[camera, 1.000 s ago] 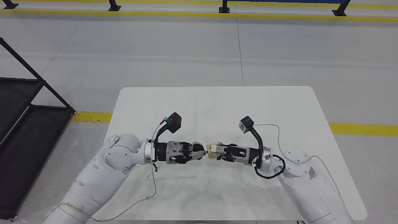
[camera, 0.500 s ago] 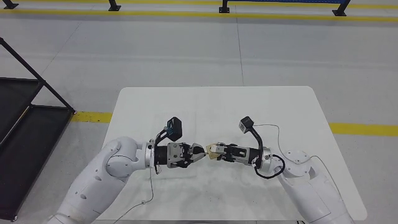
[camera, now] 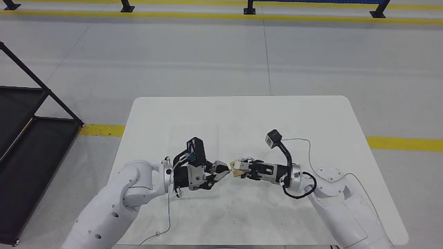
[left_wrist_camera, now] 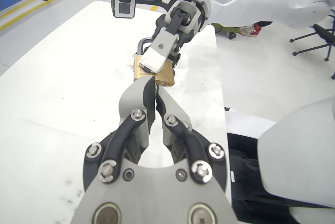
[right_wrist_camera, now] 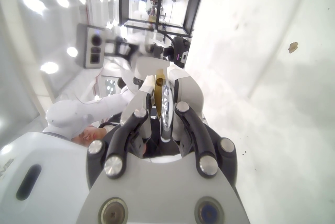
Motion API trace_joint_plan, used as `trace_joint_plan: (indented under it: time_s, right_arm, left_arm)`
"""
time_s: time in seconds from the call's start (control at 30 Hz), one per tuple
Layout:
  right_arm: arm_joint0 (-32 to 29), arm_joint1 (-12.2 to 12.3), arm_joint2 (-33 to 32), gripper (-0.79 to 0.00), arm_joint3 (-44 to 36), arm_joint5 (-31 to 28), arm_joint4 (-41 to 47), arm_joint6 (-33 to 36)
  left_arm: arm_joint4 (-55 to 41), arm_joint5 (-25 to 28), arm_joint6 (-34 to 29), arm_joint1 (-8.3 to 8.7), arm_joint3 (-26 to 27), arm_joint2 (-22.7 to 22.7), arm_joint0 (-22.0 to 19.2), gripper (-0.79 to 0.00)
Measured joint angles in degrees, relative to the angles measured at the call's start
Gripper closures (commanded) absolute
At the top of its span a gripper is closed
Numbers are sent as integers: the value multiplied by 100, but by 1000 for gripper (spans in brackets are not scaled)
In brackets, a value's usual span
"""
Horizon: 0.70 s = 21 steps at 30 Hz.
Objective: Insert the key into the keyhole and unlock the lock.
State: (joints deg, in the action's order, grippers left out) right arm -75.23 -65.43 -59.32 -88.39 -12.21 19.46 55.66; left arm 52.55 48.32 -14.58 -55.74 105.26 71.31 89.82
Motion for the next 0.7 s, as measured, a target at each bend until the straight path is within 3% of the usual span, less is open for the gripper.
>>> trace_joint_plan:
  time_s: [0.37,0.7]
  right_arm:
    - [7,3,38,0,-10,3,18,-27]
    - [31,3,71,0,1,0,21,-55]
  left_arm:
    - [1283,-277,1047,8,216,124,326,0]
    - [1912,-363,1518,17,223,106,422,0]
